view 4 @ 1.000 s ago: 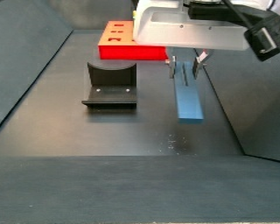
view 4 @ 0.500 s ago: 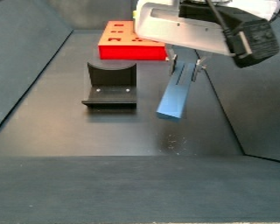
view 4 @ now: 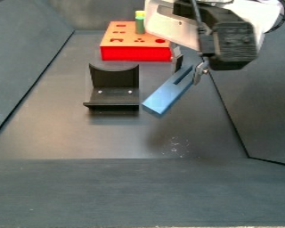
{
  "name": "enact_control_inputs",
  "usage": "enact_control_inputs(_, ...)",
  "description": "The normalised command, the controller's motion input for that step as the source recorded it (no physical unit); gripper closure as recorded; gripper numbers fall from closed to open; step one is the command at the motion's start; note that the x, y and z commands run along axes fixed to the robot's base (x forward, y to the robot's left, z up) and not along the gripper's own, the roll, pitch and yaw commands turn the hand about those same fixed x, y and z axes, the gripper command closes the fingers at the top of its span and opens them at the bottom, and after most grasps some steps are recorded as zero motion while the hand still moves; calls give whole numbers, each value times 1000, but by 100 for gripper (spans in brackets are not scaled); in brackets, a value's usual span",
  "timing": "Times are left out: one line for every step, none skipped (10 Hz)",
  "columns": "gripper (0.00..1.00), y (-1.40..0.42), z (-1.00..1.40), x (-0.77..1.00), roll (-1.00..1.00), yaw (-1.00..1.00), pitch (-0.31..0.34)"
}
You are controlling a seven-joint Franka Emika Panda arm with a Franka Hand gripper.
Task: Pick up the double-square object. Move up. Rotate the double-square object. Place the double-square object on the fixture. Regrasp the double-square object. Move to above the board. Insert the double-square object.
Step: Rotate the double-square object.
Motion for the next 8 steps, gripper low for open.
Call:
enact_control_inputs(100, 23, -31, 31, -5, -1000, -6)
enact_control_inputs(100, 23, -31, 31, -5, -1000, -7)
enact_control_inputs(100, 23, -31, 31, -6, -1000, -7)
enact_control_inputs(100, 23, -31, 31, -6, -1000, -7)
enact_control_inputs(100, 23, -31, 31, -6, -1000, -7)
enact_control_inputs(100, 23, -31, 31, -6, -1000, -8)
enact_control_inputs(100, 23, -31, 31, -6, -1000, -8)
enact_control_inputs(100, 23, -31, 31, -7, -1000, -8)
